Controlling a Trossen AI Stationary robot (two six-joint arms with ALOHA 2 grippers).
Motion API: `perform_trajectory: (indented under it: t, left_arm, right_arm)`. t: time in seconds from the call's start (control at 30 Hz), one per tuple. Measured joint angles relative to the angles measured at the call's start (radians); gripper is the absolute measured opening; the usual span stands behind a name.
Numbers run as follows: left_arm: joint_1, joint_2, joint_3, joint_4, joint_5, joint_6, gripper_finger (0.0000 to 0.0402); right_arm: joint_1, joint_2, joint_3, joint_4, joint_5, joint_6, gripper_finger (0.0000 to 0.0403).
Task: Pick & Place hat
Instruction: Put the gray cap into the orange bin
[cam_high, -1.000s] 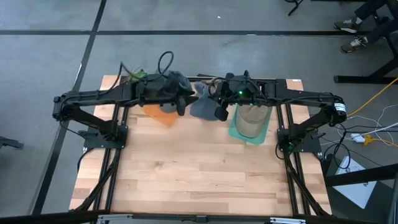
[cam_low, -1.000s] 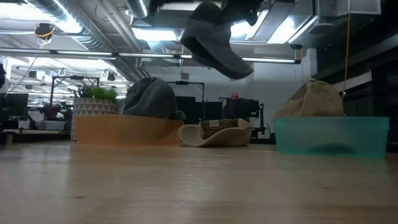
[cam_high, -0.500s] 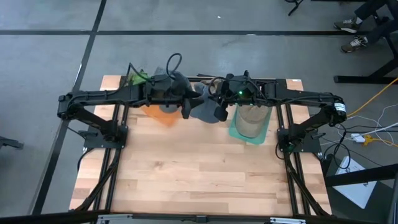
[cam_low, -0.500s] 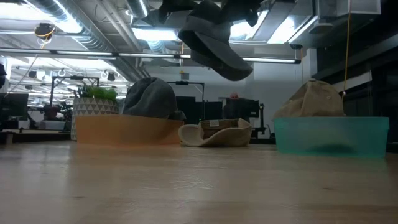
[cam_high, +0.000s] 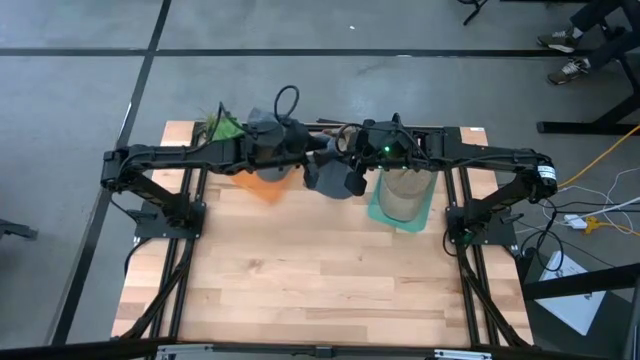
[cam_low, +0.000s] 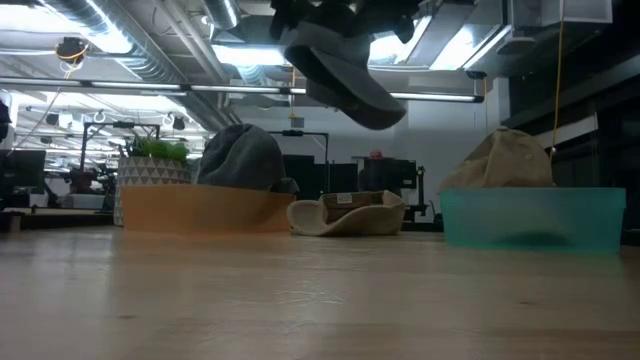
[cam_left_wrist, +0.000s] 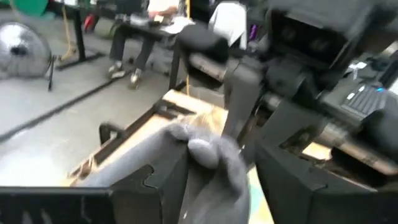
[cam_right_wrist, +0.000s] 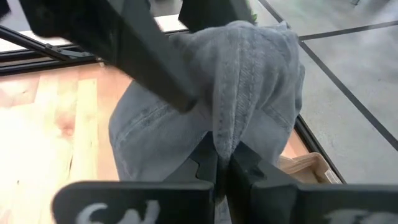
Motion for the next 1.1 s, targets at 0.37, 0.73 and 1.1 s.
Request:
perform_trajectory:
  t: [0.37, 0.73, 1.1]
  left_arm:
    - [0.003, -0.001, 0.0, -0.015, 0.0, -0.039, 0.0053]
    - [0.009, -0.001, 0.0, -0.066, -0.01, -0.086, 0.0024]
    - [0.006, -0.086, 0.0, -0.306, 0.005, -0.041, 0.0018]
  right_arm:
    - [0.0, 0.0, 0.0, 0.0, 0.0, 0.0, 0.0013]
    - [0.0, 0.0, 0.0, -0.003, -0.007, 0.044, 0.0055]
    - [0.0, -0.001, 0.0, -0.118, -0.009, 0.045, 0.02]
